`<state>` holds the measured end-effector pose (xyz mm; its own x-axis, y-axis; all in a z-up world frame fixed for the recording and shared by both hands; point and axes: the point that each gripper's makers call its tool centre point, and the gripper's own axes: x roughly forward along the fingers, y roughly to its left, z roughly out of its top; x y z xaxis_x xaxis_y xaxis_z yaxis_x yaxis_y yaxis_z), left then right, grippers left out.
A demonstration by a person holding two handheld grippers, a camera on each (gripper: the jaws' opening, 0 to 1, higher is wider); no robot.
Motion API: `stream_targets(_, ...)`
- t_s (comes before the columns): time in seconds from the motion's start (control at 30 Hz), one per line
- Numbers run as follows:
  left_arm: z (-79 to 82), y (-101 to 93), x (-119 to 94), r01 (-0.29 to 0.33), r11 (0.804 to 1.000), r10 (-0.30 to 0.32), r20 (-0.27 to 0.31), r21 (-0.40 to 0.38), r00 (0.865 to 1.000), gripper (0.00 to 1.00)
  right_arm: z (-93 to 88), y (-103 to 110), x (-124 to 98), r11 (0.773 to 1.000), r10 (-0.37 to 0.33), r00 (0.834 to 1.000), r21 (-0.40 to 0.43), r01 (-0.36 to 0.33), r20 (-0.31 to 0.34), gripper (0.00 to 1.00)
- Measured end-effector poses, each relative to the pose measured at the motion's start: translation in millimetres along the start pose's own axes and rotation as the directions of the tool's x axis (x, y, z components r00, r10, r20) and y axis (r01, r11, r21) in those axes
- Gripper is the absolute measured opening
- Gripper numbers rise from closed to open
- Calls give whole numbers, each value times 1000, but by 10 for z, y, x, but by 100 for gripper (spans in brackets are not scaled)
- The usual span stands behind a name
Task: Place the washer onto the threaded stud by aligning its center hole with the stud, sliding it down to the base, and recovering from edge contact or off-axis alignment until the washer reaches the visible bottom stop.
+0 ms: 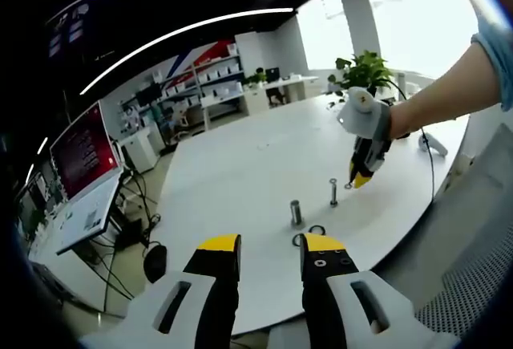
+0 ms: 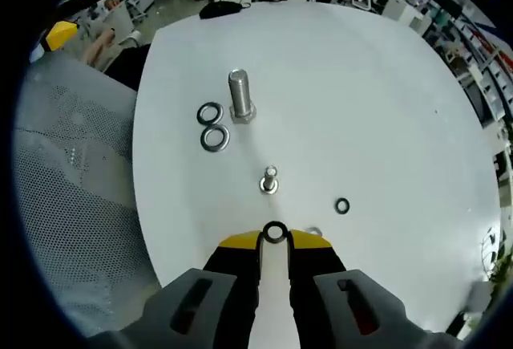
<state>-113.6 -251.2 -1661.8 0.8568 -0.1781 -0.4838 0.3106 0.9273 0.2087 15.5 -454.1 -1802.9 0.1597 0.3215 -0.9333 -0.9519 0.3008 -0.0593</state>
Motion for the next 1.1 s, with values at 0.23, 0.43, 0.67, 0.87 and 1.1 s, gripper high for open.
stream_targets(0.23,-1,-7,0,2,1000,-2,-1,2,1000,27,218,-28,-154,1000,-15,996,21,13,88,14)
stream_targets(0.43,0,-4,2,2,1000,-2,0,0,1000,27,390,5,-205,999,-12,988,52,4,156,14)
stream_targets(0.67,-6,-10,6,5,1000,-5,-5,2,1000,27,494,76,-191,1000,-3,984,24,-1,179,14)
stream_targets(0.87,-11,-5,9,5,1000,-5,-9,-1,1000,26,531,120,-136,1000,8,985,3,-8,175,13)
stream_targets(1.1,-20,5,9,1,1000,-1,-12,-4,1000,26,472,23,-60,1000,-13,990,-3,14,139,13)
